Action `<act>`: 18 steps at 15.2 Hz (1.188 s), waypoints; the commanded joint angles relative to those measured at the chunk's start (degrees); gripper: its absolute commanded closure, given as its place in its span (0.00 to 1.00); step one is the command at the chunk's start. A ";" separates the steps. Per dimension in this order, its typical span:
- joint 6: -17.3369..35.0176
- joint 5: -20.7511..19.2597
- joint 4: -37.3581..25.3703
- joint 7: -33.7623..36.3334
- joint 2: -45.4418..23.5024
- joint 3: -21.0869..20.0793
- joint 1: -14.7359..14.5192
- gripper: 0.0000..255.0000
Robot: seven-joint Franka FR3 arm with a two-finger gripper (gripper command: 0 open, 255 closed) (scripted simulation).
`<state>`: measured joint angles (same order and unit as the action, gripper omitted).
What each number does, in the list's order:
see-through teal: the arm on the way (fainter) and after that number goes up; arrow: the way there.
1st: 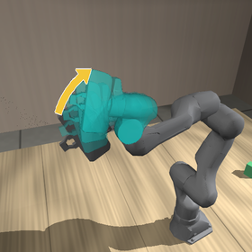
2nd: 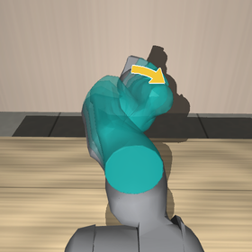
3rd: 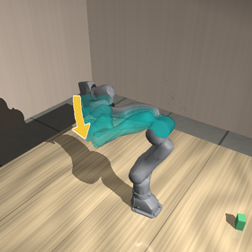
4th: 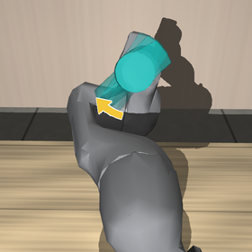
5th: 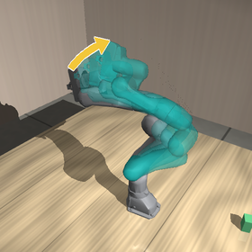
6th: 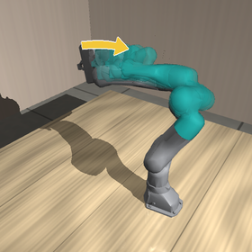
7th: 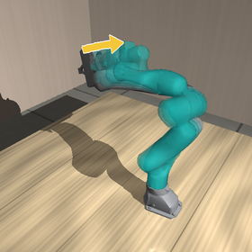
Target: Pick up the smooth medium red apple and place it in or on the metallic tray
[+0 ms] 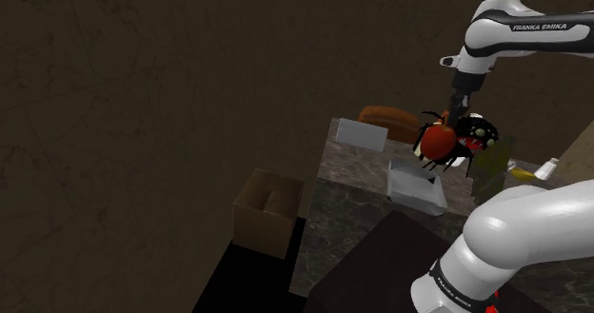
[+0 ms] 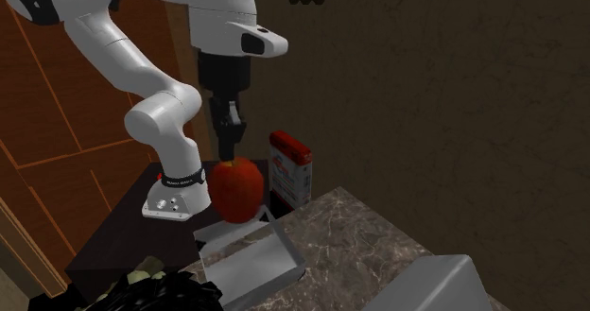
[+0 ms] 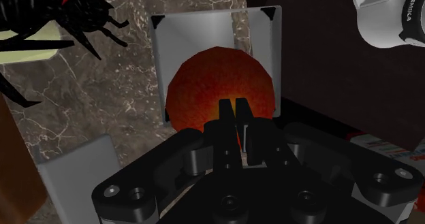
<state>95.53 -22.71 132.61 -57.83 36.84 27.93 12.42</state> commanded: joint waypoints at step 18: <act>15.35 -3.41 13.13 2.02 -2.18 4.50 0.82 1.00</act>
<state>109.65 -25.92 145.03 -55.94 35.13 32.05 13.26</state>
